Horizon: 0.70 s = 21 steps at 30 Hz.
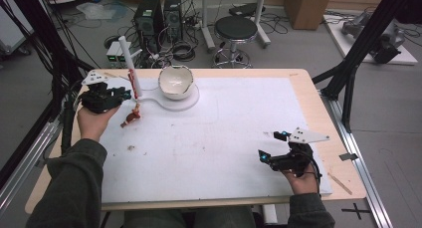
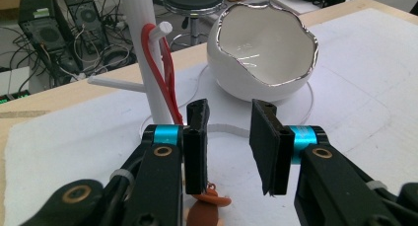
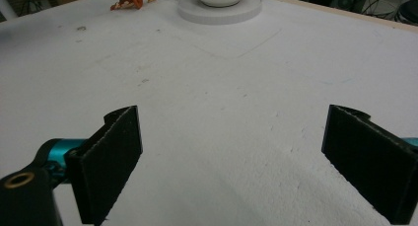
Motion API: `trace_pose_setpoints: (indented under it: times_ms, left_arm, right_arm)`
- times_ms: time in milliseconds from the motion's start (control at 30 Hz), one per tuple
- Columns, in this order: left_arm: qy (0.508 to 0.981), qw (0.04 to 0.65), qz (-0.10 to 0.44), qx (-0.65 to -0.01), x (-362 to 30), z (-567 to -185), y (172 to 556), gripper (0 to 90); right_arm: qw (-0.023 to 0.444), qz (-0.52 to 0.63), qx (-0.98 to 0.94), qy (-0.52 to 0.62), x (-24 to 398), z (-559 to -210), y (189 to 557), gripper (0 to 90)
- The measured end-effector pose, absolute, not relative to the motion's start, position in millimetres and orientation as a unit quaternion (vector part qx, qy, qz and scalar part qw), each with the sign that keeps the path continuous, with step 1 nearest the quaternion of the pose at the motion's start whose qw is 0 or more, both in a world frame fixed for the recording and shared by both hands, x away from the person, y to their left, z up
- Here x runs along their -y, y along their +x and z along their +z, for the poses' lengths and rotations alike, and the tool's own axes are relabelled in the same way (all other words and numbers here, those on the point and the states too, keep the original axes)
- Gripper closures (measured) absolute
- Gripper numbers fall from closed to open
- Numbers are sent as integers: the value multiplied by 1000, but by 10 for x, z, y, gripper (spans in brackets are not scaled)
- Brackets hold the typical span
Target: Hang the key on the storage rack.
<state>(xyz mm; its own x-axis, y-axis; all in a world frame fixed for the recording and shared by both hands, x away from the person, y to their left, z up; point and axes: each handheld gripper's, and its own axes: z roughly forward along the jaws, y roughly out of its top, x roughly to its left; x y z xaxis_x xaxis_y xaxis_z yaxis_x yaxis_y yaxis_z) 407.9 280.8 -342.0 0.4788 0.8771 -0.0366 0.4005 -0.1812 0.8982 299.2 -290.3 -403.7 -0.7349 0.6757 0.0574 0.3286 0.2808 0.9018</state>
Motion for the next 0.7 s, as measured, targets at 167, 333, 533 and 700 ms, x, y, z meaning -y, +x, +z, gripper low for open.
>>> trace_pose_setpoints:
  times_ms: [167, 333, 533, 700]
  left_arm:
    - [724, 467, 256, -438, -2793, -3444, 4023, 667]
    - [725, 472, 251, -435, -2797, -3457, 3966, 651]
    - [728, 475, 249, -427, -2782, -3435, 3909, 636]
    - [728, 482, 247, -421, -2745, -3414, 3847, 623]
  right_arm:
    - [173, 510, -779, 322, 2919, -4032, 2992, 73]
    - [168, 507, -780, 324, 2898, -4032, 2982, 73]
    - [169, 508, -781, 321, 2886, -4030, 2988, 73]
    - [171, 510, -780, 319, 2887, -4027, 2991, 73]
